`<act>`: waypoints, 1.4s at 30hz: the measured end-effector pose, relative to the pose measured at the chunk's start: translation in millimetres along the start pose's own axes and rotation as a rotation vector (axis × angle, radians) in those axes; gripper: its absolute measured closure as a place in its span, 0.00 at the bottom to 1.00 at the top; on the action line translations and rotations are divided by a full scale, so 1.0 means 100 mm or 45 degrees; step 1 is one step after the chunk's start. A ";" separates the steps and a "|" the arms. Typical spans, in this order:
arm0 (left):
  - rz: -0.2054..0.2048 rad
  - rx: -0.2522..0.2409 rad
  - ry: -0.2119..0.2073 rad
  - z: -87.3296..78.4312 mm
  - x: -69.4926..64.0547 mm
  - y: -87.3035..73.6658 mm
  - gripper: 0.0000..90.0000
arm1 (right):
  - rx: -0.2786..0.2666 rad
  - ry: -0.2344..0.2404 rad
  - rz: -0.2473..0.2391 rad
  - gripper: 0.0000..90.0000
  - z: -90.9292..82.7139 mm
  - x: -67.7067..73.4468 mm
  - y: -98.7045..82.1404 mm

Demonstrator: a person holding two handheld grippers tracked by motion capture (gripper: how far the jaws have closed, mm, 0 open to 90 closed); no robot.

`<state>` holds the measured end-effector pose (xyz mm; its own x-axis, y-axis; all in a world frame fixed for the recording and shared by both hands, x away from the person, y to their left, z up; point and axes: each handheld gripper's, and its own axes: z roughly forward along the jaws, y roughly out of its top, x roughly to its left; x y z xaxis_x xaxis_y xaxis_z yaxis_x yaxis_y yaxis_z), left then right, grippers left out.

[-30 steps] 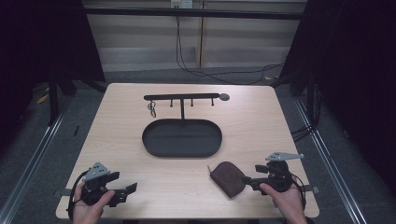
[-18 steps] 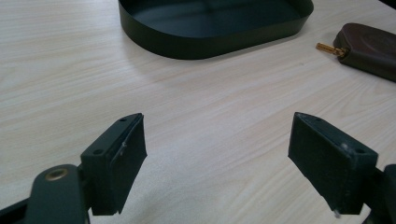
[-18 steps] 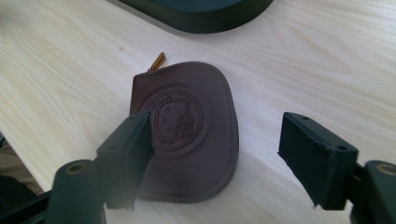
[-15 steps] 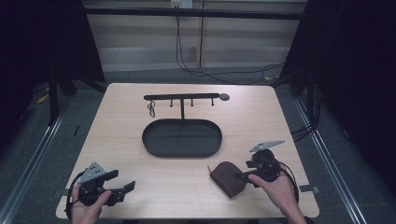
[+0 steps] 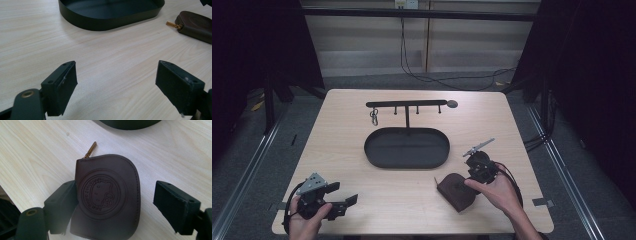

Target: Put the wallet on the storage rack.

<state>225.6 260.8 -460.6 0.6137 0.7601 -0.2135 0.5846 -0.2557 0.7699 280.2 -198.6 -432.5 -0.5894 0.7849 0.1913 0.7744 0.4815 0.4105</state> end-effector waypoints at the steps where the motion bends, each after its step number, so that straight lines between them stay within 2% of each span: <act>1: -0.001 0.000 -0.006 0.00 0.00 0.00 0.19 | 0.011 -0.003 -0.002 0.21 0.01 0.00 0.02; 9: -0.010 -0.002 -0.008 0.00 0.01 0.00 0.19 | 0.160 -0.006 -0.036 0.20 0.08 0.01 0.19; 11: -0.010 0.000 -0.011 0.01 0.01 0.00 0.19 | 0.203 -0.005 -0.026 0.20 0.12 0.02 0.22; 14: -0.010 0.001 -0.013 0.00 0.01 0.00 0.19 | 0.261 0.007 -0.041 0.20 0.19 0.02 0.24; 21: -0.021 0.005 -0.015 0.01 0.01 0.00 0.19 | 0.358 -0.017 -0.025 0.20 0.32 0.01 0.26; 23: -0.013 0.022 -0.017 0.02 0.01 0.00 0.19 | 0.377 -0.026 -0.030 0.21 0.35 0.01 0.26; 26: -0.014 0.029 -0.021 0.02 0.02 0.00 0.19 | 0.386 -0.007 -0.015 0.18 0.39 -0.01 0.26; 32: -0.025 0.031 -0.021 0.03 0.02 -0.01 0.19 | 0.418 0.043 0.058 0.16 0.44 -0.08 0.26; 34: -0.025 0.028 -0.023 0.03 0.02 0.00 0.19 | 0.424 0.048 0.060 0.17 0.45 -0.09 0.26; 40: -0.039 0.031 -0.005 0.02 0.04 0.00 0.21 | 0.428 0.149 0.105 0.24 0.46 -0.17 0.25; 42: -0.034 0.036 -0.008 0.02 0.04 0.00 0.21 | 0.434 0.156 0.109 0.24 0.47 -0.18 0.25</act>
<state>228.9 263.0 -462.7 0.6009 0.7631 -0.2380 0.6158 -0.2521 0.7465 321.1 -182.0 -467.4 -0.5262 0.7854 0.3261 0.8421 0.5345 0.0715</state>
